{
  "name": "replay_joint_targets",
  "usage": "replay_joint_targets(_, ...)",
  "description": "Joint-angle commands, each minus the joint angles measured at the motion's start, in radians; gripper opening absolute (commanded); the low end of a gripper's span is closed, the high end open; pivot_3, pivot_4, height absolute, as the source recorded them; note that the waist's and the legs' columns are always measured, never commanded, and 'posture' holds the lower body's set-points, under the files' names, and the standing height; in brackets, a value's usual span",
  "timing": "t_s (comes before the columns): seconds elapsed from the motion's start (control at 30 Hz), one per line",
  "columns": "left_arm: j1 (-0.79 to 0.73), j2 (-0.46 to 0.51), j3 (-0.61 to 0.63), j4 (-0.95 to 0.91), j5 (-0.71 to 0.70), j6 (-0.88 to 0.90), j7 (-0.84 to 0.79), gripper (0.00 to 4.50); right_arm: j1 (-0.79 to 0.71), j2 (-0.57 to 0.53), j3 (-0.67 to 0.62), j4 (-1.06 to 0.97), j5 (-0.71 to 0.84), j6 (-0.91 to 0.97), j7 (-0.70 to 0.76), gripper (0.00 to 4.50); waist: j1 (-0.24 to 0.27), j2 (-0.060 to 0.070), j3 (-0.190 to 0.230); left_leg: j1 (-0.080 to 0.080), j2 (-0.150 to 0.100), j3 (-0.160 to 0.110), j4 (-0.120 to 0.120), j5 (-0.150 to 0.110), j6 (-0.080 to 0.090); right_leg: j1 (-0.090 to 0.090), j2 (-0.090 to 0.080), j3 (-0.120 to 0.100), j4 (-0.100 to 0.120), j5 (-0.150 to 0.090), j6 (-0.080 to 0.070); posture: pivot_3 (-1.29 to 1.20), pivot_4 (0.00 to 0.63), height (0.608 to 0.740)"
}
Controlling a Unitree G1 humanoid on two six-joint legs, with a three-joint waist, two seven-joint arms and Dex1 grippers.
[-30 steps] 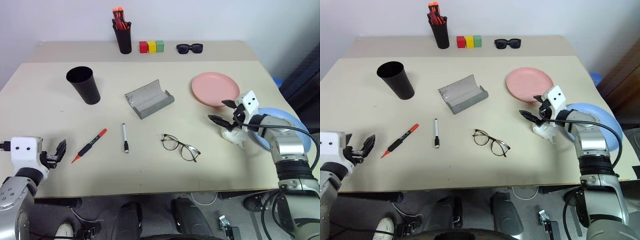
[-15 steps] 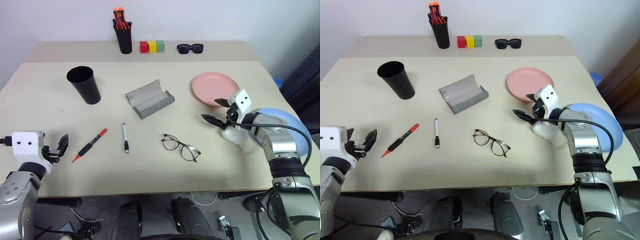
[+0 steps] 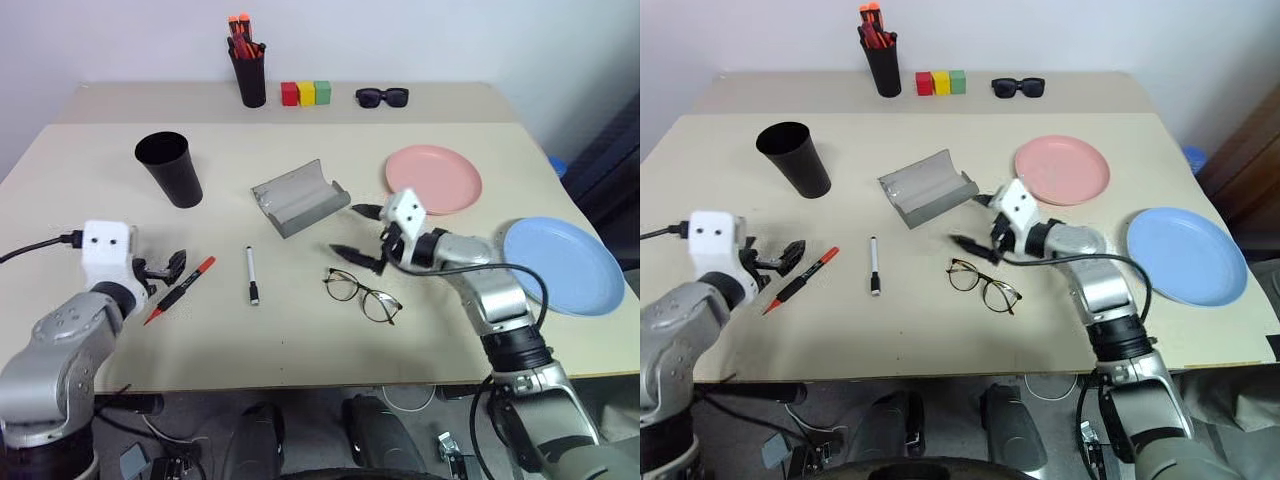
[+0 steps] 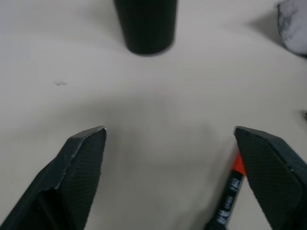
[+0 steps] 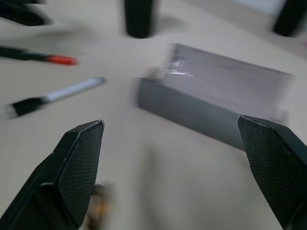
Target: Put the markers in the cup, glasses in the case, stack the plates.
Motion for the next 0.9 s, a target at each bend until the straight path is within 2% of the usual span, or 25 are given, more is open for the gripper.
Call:
replay_joint_targets(0.03,-0.046,0.05,0.029,-0.026,-0.043,0.189,-0.02,4.45,0.046,0.013,0.044,-0.121,-0.011,0.021,-0.024,4.5,-0.001,0.0,0.0,0.0,0.0,0.0,0.0,0.0,0.0,0.0,0.0,0.0,0.0,0.0,0.0,0.0,0.15,0.725)
replay_joint_targets(0.23,-0.044,0.153,-0.006,-0.059,-0.101,0.391,-0.108,4.45,0.096,0.011,0.088,-0.195,-0.013,0.055,-0.032,4.5,-0.004,0.0,0.0,0.0,0.0,0.0,0.0,0.0,-0.001,-0.001,0.0,0.0,0.001,0.0,0.0,0.0,0.15,0.725)
replay_joint_targets(0.43,-0.077,0.198,-0.085,0.01,-0.085,0.42,-0.125,4.45,0.087,0.034,0.101,-0.201,-0.006,0.059,-0.024,4.5,-0.001,0.0,0.0,0.001,0.0,0.0,0.0,0.001,-0.001,0.0,0.0,0.0,0.001,0.0,-0.001,0.0,0.15,0.725)
replay_joint_targets(0.53,-0.096,0.197,-0.098,0.055,-0.079,0.42,-0.13,3.69,0.093,0.042,0.099,-0.201,-0.01,0.057,-0.038,4.5,-0.002,0.0,0.0,0.001,0.0,0.0,0.0,0.001,-0.001,0.0,0.0,0.0,0.001,0.0,-0.001,0.0,0.15,0.725)
replay_joint_targets(0.73,-0.108,0.2,-0.124,0.092,-0.057,0.385,-0.133,0.75,0.113,0.035,0.093,-0.221,-0.001,0.065,-0.042,4.5,-0.001,0.0,0.0,0.0,0.0,0.0,0.0,0.001,-0.001,-0.001,0.0,0.0,0.001,0.0,-0.001,0.0,0.15,0.725)
replay_joint_targets(0.77,-0.111,0.192,-0.118,0.095,-0.048,0.36,-0.129,0.15,0.115,0.035,0.092,-0.224,0.0,0.067,-0.044,4.5,0.0,0.0,0.0,0.0,0.0,0.0,0.0,0.001,-0.001,-0.001,0.0,0.0,0.001,0.0,-0.001,0.0,0.15,0.725)
replay_joint_targets(0.83,-0.132,0.15,-0.073,0.103,-0.017,0.268,-0.098,0.06,0.117,0.04,0.088,-0.224,0.002,0.069,-0.055,4.5,0.005,0.0,0.0,0.001,0.0,0.0,0.0,0.001,-0.001,0.0,0.0,0.0,0.001,0.0,-0.001,0.0,0.15,0.725)
replay_joint_targets(0.9,-0.146,0.081,-0.003,0.081,0.022,0.038,-0.068,0.06,0.115,0.055,0.083,-0.219,0.0,0.065,-0.079,4.5,0.012,-0.001,0.0,0.0,0.0,0.0,0.001,0.001,-0.001,0.0,0.0,0.0,0.0,0.0,-0.001,0.0,0.15,0.725)
